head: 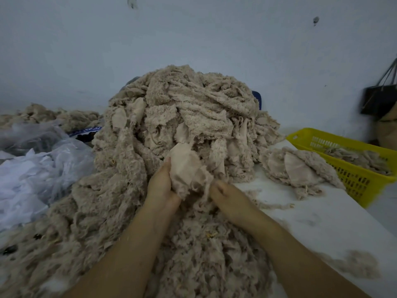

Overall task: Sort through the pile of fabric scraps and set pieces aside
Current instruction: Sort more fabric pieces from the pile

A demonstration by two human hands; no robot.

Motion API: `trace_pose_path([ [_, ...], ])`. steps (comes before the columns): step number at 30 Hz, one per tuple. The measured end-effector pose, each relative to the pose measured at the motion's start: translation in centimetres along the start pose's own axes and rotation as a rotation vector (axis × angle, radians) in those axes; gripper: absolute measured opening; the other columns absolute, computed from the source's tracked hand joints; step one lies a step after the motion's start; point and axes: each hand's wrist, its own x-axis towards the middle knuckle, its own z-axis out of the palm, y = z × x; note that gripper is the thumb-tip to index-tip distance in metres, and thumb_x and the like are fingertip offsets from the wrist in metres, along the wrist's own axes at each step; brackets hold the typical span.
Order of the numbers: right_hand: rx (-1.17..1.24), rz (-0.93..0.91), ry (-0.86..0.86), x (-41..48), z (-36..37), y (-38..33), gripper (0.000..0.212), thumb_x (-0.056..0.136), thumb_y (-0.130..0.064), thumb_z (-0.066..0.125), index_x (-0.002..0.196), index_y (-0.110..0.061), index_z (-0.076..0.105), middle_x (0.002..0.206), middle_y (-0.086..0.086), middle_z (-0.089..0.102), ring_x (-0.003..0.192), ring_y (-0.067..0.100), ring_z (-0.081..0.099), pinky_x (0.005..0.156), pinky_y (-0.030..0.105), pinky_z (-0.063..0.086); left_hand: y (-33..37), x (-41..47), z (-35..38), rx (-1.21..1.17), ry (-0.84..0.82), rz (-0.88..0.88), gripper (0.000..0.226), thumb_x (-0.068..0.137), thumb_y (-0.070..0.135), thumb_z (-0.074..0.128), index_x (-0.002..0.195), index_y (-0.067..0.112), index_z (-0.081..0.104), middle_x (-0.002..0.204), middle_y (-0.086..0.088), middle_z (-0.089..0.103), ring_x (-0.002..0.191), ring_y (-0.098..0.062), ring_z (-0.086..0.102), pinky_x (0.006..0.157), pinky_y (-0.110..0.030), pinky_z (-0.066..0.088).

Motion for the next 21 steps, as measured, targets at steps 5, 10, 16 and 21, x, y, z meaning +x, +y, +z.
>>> trace_pose_path([
  [5, 0.595, 0.134, 0.264, 0.6, -1.9, -0.2, 0.049, 0.1, -0.045, 0.047, 0.054, -0.027, 0.049, 0.05, -0.009, 0.049, 0.047, 0.008, 0.048, 0.058, 0.027, 0.041, 0.7, 0.6, -1.0, -0.002, 0.062, 0.047, 0.029, 0.105, 0.021, 0.046, 0.124, 0.01, 0.064, 0.107, -0.013, 0.073, 0.077, -0.024, 0.067, 0.063, -0.034, 0.058],
  [10, 0.366, -0.011, 0.131, -0.1, -1.2, -0.1, 0.083, 0.078, -0.091, 0.023, 0.061, -0.024, 0.069, 0.074, -0.008, 0.071, 0.064, 0.001, 0.065, 0.074, 0.029, 0.05, -0.1, 0.4, -0.4, 0.104, 0.071, 0.12, 0.025, 0.104, 0.023, 0.05, 0.121, 0.013, 0.066, 0.119, -0.014, 0.071, 0.109, -0.032, 0.067, 0.098, -0.052, 0.052],
  [16, 0.153, -0.106, 0.122, 0.1, -0.1, -0.8, 0.059, 0.075, -0.087, 0.037, 0.091, -0.036, 0.062, 0.104, -0.017, 0.055, 0.091, -0.014, 0.054, 0.071, 0.001, 0.039, -0.2, -0.3, 0.0, 0.098, 0.021, 0.088, 0.032, 0.106, 0.025, 0.047, 0.131, 0.011, 0.061, 0.121, -0.013, 0.07, 0.108, -0.028, 0.068, 0.079, -0.038, 0.059],
  [21, 0.014, -0.067, 0.036, 0.2, 0.7, -0.8, 0.056, 0.081, -0.074, 0.045, 0.096, -0.021, 0.057, 0.092, -0.002, 0.061, 0.067, -0.003, 0.052, 0.055, 0.006, 0.037, -0.9, -0.8, 0.6, 0.224, -0.043, 0.076, 0.031, 0.106, 0.03, 0.044, 0.121, 0.007, 0.058, 0.091, -0.009, 0.068, 0.07, -0.019, 0.068, 0.052, -0.028, 0.057],
])
